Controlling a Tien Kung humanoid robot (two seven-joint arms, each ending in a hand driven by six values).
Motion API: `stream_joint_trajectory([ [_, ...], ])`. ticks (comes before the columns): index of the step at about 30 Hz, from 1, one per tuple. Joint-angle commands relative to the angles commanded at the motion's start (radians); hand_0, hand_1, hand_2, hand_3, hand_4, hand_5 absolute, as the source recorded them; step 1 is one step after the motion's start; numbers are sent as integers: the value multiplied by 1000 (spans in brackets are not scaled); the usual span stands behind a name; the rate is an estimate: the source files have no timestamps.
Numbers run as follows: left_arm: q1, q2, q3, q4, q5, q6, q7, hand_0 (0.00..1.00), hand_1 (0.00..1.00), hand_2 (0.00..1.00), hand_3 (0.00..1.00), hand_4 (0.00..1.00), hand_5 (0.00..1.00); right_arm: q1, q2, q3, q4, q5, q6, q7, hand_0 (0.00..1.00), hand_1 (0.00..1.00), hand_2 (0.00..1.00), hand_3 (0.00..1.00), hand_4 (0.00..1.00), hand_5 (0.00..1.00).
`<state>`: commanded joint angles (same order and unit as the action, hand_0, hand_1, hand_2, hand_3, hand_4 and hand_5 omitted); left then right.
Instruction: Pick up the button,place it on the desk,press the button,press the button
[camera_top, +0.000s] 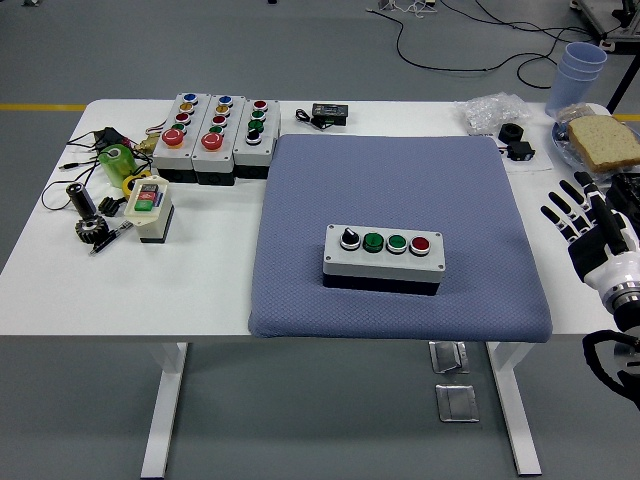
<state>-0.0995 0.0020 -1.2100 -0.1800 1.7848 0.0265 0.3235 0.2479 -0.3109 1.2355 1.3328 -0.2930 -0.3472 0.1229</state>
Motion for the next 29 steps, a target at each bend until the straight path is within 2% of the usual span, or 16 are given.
stream_joint_trajectory([
  [29,-15,3,8,0,-17,2,-4,645,605,599,566,316,863,4,1,18,-2,-13,-4,-23,664,616,674,652,707,333],
])
